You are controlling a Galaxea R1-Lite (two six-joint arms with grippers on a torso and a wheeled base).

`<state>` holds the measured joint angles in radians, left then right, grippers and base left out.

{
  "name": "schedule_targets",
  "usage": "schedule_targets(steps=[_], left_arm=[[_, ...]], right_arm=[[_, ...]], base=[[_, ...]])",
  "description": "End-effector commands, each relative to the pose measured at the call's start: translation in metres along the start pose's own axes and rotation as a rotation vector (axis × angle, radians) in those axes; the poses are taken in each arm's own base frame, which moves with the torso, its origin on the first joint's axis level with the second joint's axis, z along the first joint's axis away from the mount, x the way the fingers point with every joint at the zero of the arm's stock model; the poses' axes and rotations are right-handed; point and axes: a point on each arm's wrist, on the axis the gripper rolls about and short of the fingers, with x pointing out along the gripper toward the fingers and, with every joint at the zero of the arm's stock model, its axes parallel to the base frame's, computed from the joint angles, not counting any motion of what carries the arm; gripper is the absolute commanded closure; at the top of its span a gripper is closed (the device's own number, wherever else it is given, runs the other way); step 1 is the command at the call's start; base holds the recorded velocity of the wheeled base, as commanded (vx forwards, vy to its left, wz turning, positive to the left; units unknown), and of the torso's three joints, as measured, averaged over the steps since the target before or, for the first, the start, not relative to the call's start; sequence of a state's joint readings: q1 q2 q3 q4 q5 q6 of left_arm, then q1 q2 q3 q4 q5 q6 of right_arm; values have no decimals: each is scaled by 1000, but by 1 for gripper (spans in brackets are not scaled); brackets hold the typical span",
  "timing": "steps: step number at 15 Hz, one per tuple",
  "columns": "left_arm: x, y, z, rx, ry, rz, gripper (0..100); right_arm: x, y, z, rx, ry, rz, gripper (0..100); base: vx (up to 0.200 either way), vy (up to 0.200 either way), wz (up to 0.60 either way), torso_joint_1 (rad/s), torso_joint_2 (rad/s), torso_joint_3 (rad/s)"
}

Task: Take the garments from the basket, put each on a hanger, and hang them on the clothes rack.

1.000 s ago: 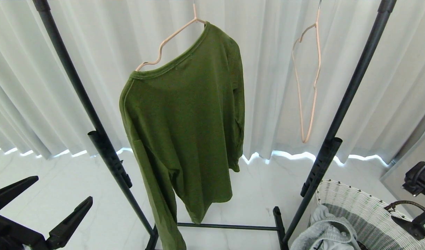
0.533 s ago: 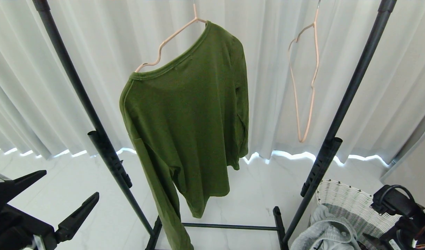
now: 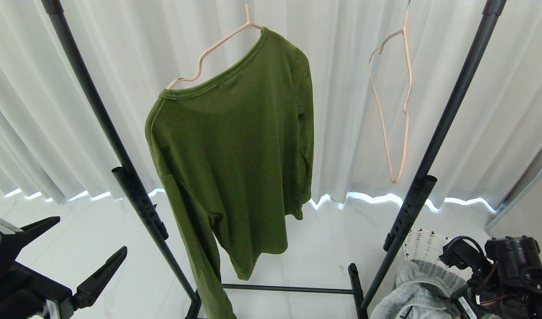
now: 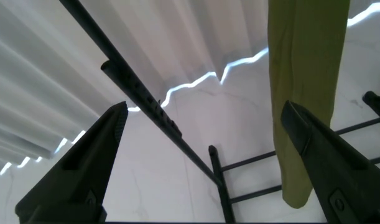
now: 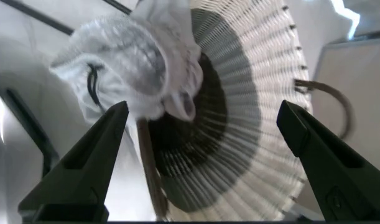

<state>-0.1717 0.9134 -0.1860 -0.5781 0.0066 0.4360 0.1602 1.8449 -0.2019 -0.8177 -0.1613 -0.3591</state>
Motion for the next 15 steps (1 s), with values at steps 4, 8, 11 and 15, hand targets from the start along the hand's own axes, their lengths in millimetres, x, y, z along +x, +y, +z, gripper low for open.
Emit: schedule_targets(steps=[4, 8, 11, 15], left_arm=[[0, 0, 0, 28, 2, 5, 0], [2, 0, -1, 30, 12, 1, 0], [2, 0, -1, 30, 16, 5, 0], [2, 0, -1, 30, 25, 21, 0]], right_arm=[[38, -9, -7, 51, 72, -24, 0], [44, -11, -8, 63, 56, -37, 0], [48, -10, -9, 70, 63, -35, 0], [48, -8, -7, 67, 55, -32, 100]], base=[[0, 0, 0, 0, 0, 0], [0, 0, 0, 0, 0, 0], [0, 0, 0, 0, 0, 0], [0, 0, 0, 0, 0, 0]])
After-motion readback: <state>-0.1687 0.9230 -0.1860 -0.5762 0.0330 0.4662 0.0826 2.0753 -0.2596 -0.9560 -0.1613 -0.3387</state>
